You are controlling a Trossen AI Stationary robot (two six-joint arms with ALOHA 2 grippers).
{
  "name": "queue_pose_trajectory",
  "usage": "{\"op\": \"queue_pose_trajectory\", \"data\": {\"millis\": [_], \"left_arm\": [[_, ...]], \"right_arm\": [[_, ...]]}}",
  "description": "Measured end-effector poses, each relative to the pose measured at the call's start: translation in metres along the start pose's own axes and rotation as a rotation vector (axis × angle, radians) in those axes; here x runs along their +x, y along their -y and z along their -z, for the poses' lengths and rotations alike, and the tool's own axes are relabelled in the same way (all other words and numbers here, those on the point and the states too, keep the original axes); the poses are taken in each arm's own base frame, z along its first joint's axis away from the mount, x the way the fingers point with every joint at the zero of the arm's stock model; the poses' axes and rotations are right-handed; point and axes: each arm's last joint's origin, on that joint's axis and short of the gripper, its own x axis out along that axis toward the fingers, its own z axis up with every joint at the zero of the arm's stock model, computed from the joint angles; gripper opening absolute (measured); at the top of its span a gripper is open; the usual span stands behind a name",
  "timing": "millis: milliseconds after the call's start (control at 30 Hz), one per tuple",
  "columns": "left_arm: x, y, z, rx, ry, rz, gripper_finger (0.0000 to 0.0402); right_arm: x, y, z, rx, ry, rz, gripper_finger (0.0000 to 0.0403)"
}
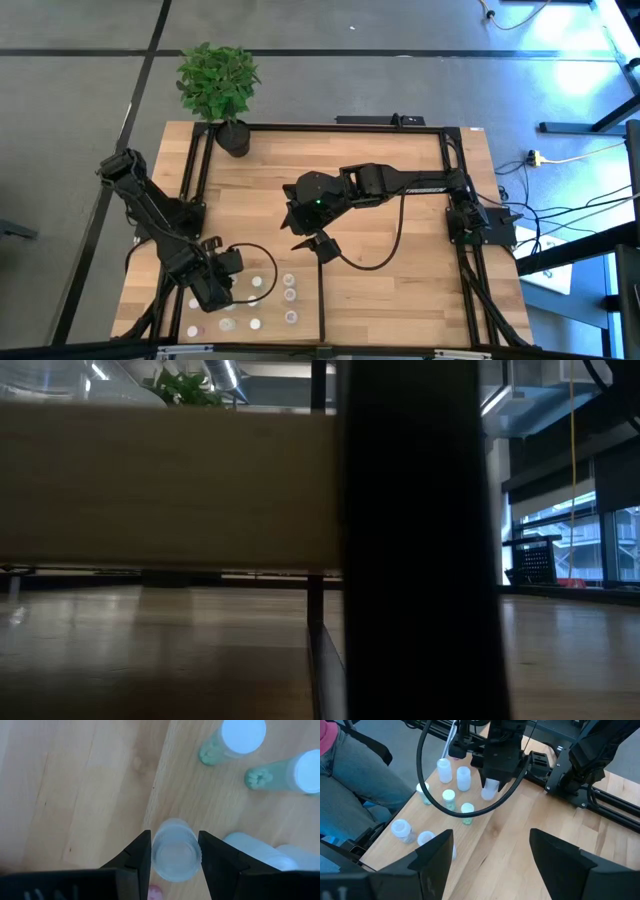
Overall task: Pick and place medicine bottles onto shelf by color
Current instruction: Put the white pill bottle on the shelf aligned with the other white pill bottles, then return to Home Position
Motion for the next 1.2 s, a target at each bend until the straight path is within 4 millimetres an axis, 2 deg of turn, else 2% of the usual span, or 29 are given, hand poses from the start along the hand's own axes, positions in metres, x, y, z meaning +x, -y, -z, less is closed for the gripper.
{"op": "queue_pose_trajectory", "data": {"millis": [333,867,1200], "left_arm": [[0.000,0.001,0.000,-0.001,0.002,0.006,0.0137],[0.000,0.000,0.000,-0.003,0.001,0.001,0.0237],[-0.011,-0.005,-0.001,-0.012,0.025,0.039,0.0228]], "right_arm": [[0.000,0.000,0.000,-0.001,0.003,0.001,0.0265],[0.000,0.000,0.000,-0.001,0.003,0.001,0.0265],[0.000,0.000,0.000,-0.001,0.002,0.001,0.0265]]}}
